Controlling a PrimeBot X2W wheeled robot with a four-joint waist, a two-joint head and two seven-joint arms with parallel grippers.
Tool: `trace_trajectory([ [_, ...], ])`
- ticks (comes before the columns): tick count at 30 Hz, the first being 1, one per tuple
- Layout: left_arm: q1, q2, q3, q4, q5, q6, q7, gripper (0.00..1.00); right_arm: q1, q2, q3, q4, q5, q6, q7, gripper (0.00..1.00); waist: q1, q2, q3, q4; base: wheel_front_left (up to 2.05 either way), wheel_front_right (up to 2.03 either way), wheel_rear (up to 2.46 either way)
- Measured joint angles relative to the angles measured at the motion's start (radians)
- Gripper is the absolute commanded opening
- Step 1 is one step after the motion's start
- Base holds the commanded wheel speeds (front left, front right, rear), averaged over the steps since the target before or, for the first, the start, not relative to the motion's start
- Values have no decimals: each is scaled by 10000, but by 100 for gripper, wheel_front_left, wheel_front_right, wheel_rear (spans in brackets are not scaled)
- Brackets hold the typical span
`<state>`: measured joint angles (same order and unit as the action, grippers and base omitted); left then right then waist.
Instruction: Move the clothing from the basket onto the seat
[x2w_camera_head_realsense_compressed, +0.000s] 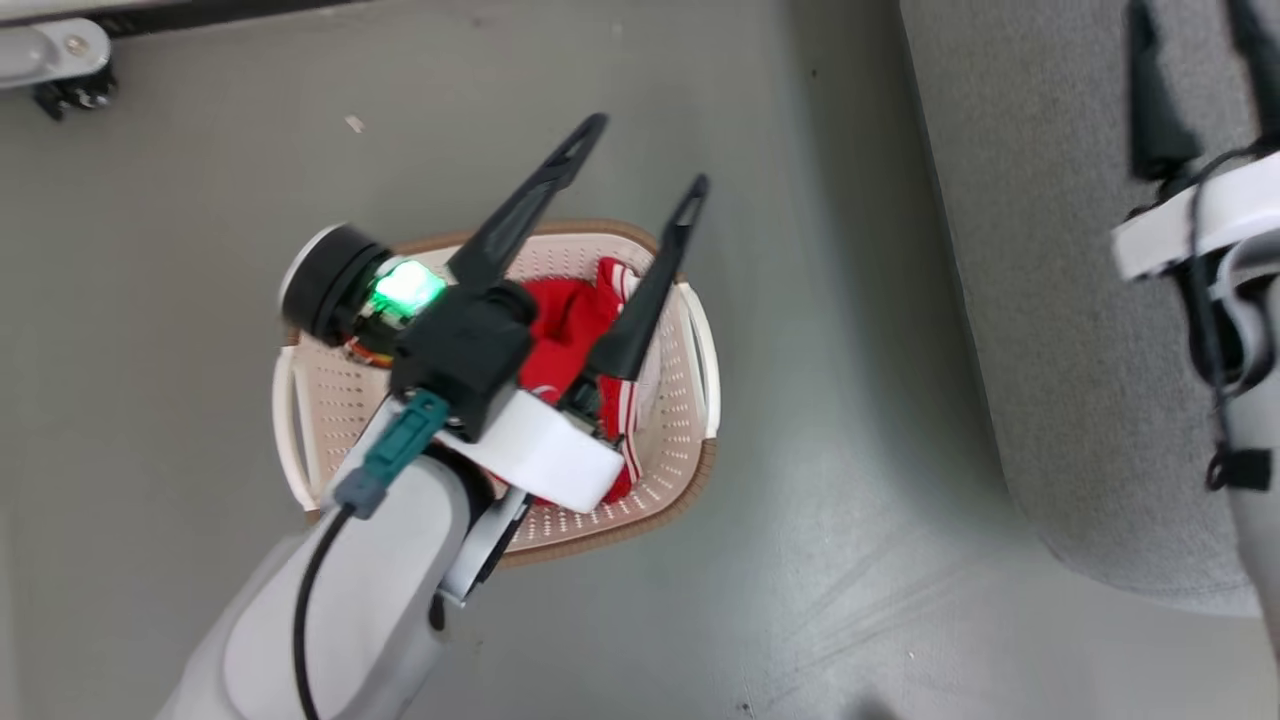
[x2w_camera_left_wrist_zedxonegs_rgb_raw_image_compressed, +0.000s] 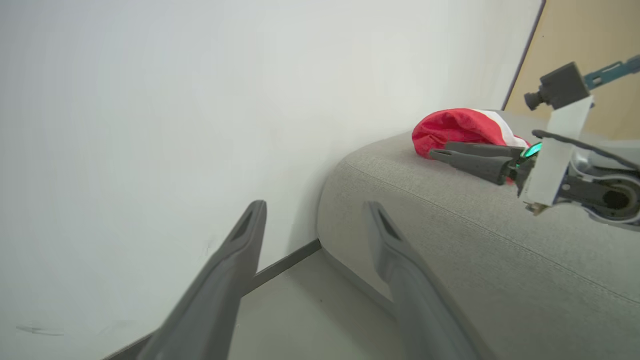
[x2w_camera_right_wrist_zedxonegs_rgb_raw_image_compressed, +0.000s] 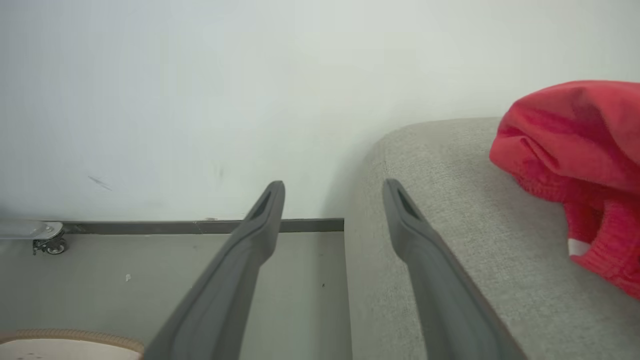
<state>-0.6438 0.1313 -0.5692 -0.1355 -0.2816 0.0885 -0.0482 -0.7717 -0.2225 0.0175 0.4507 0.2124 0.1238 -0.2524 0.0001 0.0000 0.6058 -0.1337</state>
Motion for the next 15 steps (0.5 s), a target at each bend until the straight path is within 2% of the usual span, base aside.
trace_trajectory([
  [6, 776, 31, 635, 307, -481, 418, -435, 100, 359, 169, 832, -303, -90, 2, 0, 100, 0, 0, -469, 295, 0, 0, 0],
  [15, 1701, -4, 1156, 738, -1085, 637, -1181, 100, 1018, 119, 1315, -886, -25, 2, 0, 100, 0, 0, -1243, 754, 0, 0, 0],
])
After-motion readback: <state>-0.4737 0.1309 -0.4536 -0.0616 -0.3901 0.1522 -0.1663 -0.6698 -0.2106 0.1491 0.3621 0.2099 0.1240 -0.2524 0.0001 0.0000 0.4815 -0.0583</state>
